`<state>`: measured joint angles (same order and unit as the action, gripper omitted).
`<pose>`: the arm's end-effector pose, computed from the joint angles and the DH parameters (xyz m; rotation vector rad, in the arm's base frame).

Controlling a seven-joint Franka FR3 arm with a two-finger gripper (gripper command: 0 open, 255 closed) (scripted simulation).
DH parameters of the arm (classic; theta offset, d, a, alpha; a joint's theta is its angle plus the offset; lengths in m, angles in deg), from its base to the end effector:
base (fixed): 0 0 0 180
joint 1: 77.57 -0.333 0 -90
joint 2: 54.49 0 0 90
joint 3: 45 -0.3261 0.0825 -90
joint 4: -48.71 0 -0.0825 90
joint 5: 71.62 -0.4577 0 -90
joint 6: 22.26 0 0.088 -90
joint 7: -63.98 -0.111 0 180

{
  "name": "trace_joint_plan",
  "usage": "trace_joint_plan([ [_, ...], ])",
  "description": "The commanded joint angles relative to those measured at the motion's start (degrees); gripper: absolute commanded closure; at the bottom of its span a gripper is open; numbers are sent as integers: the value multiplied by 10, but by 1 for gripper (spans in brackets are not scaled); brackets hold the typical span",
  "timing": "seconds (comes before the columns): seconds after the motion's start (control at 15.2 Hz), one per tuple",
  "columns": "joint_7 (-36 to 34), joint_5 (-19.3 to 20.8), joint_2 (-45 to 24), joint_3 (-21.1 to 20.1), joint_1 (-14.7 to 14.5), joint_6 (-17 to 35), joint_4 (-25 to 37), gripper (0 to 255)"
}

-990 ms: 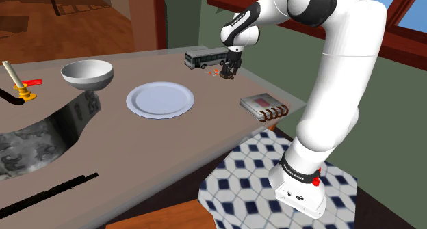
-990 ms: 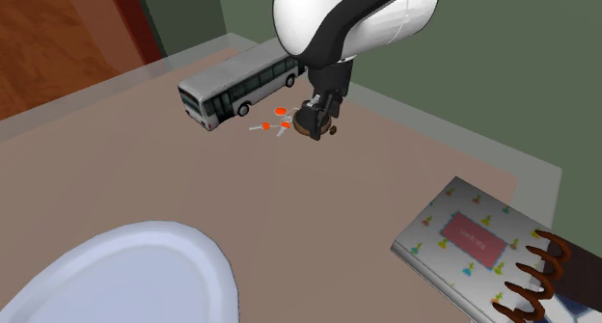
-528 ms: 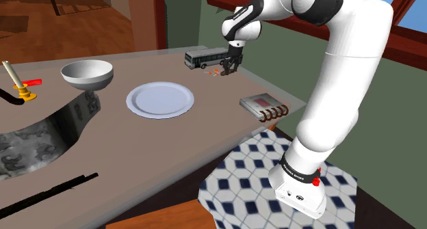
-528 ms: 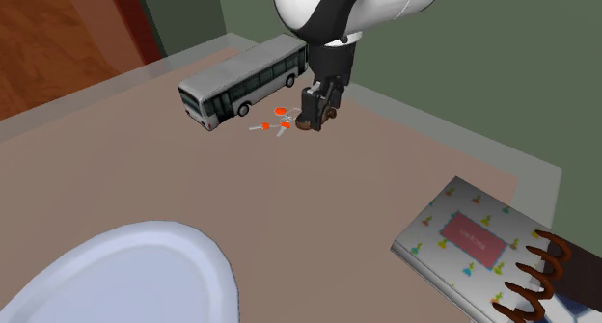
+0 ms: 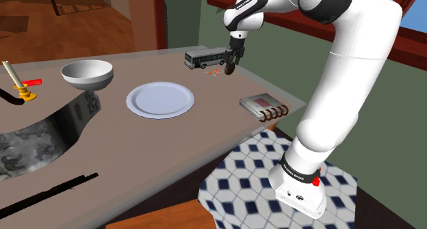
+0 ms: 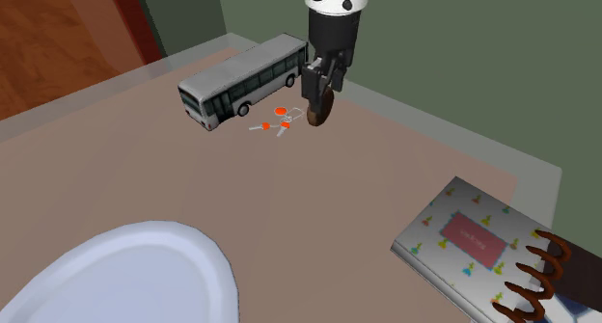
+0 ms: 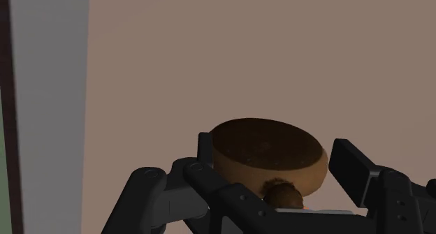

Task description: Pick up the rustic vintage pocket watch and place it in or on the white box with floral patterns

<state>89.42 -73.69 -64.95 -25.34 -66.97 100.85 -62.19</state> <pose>0.5782 -0.3288 0.3695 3.0915 -0.1496 0.0350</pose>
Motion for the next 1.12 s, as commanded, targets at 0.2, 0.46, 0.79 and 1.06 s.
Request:
trace_joint_plan([
  [0.2, -3, 6, 13, 1, -1, -36, 23, 255],
  [0.46, -5, 9, 23, 2, -2, -65, 43, 255],
  [0.79, -21, 38, 98, 3, -9, -55, -37, 255],
  [1.06, -45, 75, 193, -2, -9, -44, -140, 255],
])
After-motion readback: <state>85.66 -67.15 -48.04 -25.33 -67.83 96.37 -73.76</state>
